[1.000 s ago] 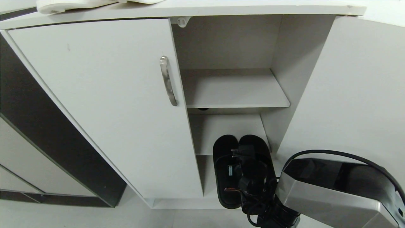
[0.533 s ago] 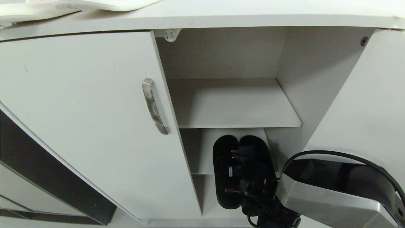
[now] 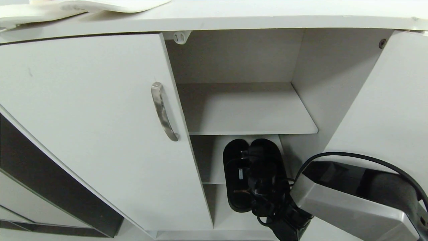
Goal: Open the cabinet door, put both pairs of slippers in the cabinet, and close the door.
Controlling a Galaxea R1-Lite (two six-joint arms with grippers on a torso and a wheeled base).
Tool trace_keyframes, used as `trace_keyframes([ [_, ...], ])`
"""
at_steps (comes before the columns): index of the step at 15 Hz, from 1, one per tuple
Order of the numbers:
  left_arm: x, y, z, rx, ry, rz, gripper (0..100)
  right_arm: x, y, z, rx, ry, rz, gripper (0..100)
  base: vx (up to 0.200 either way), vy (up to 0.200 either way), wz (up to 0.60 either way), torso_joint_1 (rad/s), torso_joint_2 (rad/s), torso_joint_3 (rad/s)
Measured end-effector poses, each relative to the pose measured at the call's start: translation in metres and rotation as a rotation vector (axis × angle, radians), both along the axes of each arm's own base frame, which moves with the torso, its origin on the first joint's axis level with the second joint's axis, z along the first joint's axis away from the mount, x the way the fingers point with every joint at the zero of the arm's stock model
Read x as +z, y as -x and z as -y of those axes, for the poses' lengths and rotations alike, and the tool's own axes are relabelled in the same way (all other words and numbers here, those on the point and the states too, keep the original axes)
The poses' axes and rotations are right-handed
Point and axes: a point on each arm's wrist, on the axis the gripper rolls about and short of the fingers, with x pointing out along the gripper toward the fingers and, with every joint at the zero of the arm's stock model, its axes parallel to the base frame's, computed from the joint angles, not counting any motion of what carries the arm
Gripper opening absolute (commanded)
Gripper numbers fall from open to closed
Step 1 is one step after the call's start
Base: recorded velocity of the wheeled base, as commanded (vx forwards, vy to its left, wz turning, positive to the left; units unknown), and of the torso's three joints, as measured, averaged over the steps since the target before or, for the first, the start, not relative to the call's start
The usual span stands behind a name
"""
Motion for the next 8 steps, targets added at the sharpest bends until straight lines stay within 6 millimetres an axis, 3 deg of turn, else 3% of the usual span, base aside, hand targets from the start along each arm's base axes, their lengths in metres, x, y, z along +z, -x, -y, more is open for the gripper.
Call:
trace_keyframes([
  [8,0.000,0.000,0.000,0.004,0.003,0.000,0,0.028,-0.061,-0.014,-0.047,-0.036,0.040,0,0.000,0.000,0.00,0.000,0.00,0.000],
])
